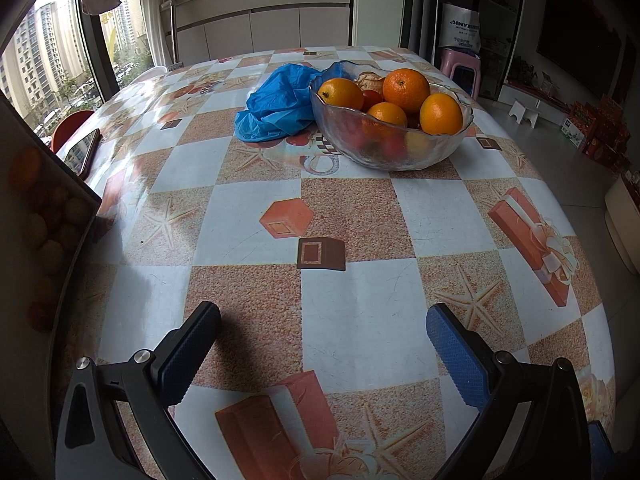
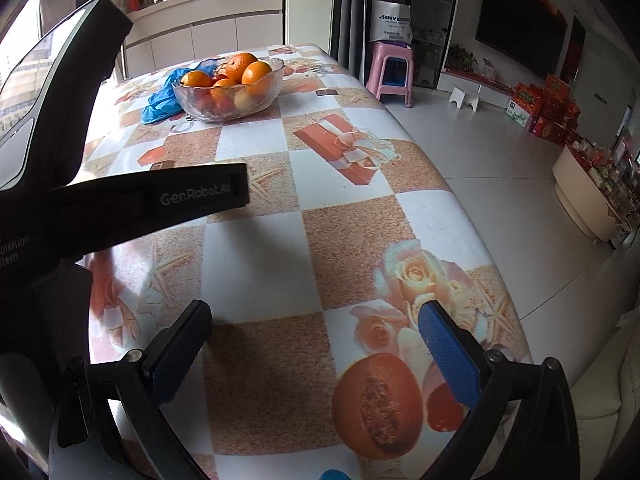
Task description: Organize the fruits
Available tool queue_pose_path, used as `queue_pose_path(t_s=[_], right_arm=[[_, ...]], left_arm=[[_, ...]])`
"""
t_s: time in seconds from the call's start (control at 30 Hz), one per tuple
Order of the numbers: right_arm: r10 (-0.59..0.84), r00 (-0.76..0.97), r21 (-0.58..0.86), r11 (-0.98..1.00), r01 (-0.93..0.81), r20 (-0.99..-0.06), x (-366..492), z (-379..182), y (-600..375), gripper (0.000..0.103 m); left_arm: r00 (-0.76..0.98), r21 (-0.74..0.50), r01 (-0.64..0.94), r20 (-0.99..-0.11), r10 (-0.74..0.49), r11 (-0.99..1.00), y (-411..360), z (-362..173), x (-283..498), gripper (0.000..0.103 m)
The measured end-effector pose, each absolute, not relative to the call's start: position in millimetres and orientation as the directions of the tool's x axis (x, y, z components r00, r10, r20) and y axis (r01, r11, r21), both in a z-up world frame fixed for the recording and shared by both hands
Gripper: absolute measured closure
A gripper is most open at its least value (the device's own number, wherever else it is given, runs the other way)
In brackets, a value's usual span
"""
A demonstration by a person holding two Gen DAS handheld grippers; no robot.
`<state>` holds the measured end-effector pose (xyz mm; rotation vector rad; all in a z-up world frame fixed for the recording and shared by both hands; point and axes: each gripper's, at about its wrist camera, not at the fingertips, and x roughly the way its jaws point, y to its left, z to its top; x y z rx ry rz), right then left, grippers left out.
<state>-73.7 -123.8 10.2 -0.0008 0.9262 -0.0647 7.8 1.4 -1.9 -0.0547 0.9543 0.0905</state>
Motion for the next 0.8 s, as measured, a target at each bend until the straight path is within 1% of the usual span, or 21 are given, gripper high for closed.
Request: queue_pose_path(t_s=[0.1,0.23,0.8], right_arm=[[-0.06,0.618,-0.022,0.997,0.068,-0.784,-73,8,-120,0.0],[-0.044,0.618,-0.008,0.998,0.061,-0.785,-72,7,-123,0.0],[-0.045,0.618,-0.01,0.998,0.061,-0.785,-72,8,-122,0.0]], left_arm=[[0.575,-0.009,-0.101,-0.817,0.05,0.995,2,-2,8,0.0],[0.576,-0.008,-0.099,-0.816,0.051,0.995,-5,0,-4,0.0],[0.576,-0.008,-0.099,-0.816,0.051,0.995,-4,0,-5,0.0]])
